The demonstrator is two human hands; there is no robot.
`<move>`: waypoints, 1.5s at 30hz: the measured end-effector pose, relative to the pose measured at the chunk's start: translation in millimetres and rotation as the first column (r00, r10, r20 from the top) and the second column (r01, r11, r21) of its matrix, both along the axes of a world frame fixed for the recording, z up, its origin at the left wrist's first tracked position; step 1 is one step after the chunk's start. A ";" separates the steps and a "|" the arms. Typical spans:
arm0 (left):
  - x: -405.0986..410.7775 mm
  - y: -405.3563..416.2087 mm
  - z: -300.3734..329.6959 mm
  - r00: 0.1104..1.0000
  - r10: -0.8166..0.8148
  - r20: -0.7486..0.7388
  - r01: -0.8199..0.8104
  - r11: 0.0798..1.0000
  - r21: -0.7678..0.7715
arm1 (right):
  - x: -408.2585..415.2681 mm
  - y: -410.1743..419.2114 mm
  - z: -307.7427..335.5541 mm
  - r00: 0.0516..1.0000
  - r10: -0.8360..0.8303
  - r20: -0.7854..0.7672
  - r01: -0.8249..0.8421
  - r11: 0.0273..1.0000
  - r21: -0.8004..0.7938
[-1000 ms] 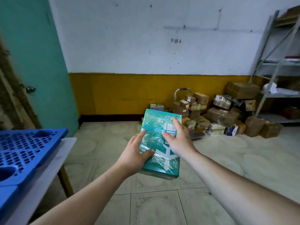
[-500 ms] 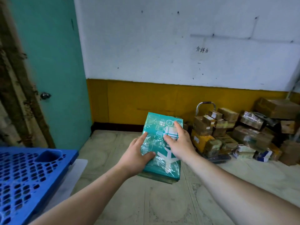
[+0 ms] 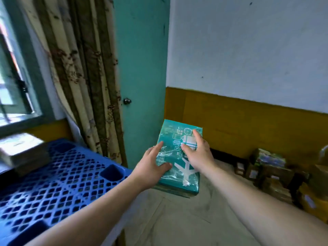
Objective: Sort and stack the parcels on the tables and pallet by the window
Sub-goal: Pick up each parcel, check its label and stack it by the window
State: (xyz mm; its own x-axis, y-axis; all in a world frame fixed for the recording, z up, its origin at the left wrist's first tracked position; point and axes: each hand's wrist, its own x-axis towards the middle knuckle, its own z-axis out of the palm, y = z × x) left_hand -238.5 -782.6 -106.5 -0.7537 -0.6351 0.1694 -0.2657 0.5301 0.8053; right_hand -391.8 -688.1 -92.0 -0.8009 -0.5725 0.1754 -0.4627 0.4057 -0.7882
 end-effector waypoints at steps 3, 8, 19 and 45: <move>1.8 -38.5 -0.8 0.986 0.166 -0.009 -0.166 0.986 -0.009 | -12.7 -64.8 0.3 0.987 0.159 -0.017 -0.159 0.987 0.011; 37.5 -81.7 5.2 0.911 0.412 0.010 -0.412 0.911 -0.001 | 5.8 -161.4 -2.1 0.892 0.451 0.023 -0.451 0.892 -0.007; 192.8 -74.8 0.2 0.624 0.779 0.055 -0.781 0.623 0.032 | 174.9 -247.8 -19.7 0.541 0.833 0.112 -0.837 0.547 -0.030; 299.2 -139.9 -48.0 0.185 0.634 0.751 -0.721 0.607 -0.334 | 308.2 -353.6 -97.7 0.242 0.925 0.292 -0.963 0.191 0.191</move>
